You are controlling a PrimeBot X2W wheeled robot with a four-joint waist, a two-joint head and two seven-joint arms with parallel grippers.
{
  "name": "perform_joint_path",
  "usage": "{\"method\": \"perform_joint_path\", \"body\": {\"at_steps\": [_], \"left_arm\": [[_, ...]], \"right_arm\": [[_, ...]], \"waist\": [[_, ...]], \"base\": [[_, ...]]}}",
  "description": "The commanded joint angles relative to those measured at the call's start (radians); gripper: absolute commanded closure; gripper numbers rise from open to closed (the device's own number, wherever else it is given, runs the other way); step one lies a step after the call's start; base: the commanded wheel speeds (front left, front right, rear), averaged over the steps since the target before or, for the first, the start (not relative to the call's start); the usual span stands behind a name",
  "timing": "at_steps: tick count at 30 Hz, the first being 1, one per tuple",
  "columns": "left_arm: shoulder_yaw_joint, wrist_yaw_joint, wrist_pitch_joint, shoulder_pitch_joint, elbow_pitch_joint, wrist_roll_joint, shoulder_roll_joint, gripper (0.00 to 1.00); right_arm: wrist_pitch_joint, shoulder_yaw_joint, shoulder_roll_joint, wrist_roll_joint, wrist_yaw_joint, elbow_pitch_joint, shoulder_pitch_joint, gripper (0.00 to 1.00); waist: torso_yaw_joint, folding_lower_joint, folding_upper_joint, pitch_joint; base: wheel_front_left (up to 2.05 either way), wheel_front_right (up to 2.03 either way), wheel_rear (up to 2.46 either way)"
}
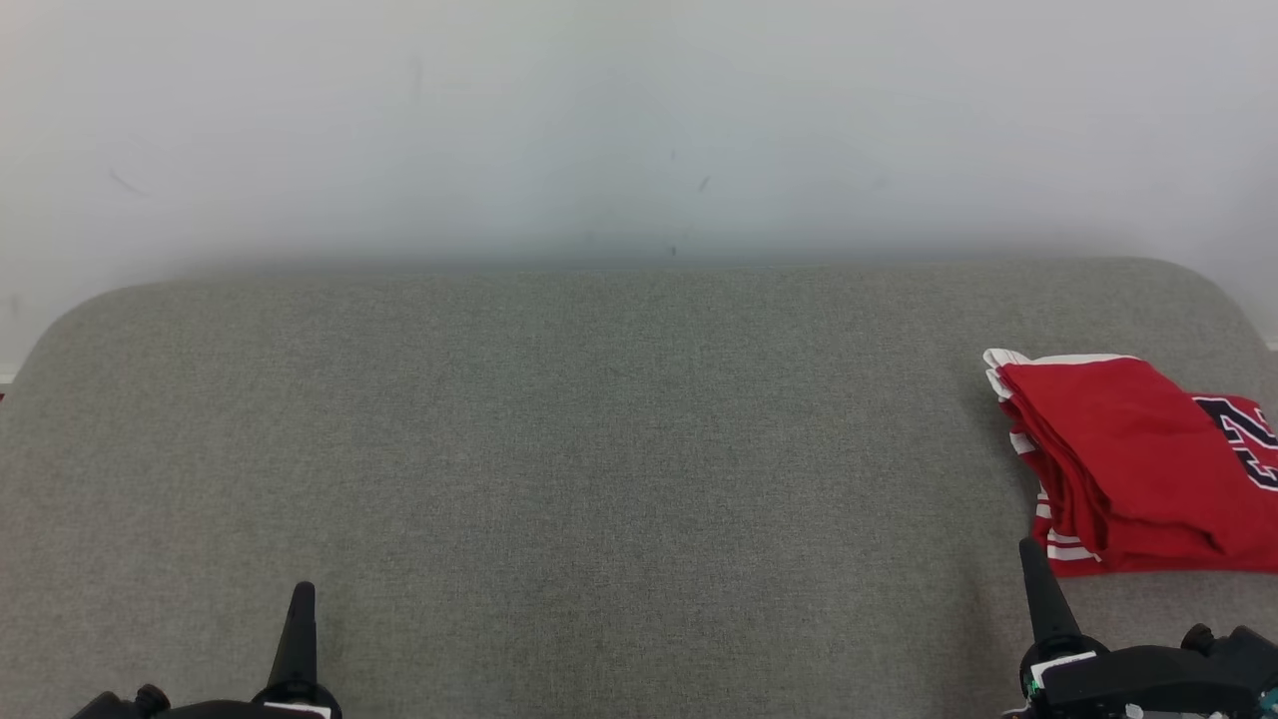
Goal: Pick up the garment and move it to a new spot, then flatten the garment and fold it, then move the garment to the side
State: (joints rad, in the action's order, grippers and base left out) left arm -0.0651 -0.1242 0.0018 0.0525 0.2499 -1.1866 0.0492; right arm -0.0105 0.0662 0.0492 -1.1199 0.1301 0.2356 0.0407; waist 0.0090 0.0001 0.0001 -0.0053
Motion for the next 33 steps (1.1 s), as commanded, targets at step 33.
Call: {"method": "perform_joint_path", "body": {"at_steps": [33], "left_arm": [[-0.029,-0.009,0.094,0.075,0.023,-0.267,0.005,1.0]], "right_arm": [[-0.043,0.033,0.001,-0.312,0.001,-0.021,0.028,1.0]], "waist": [[-0.005,-0.0001,-0.0001,0.006]], "base": [[0.0,0.0,0.0]]}}
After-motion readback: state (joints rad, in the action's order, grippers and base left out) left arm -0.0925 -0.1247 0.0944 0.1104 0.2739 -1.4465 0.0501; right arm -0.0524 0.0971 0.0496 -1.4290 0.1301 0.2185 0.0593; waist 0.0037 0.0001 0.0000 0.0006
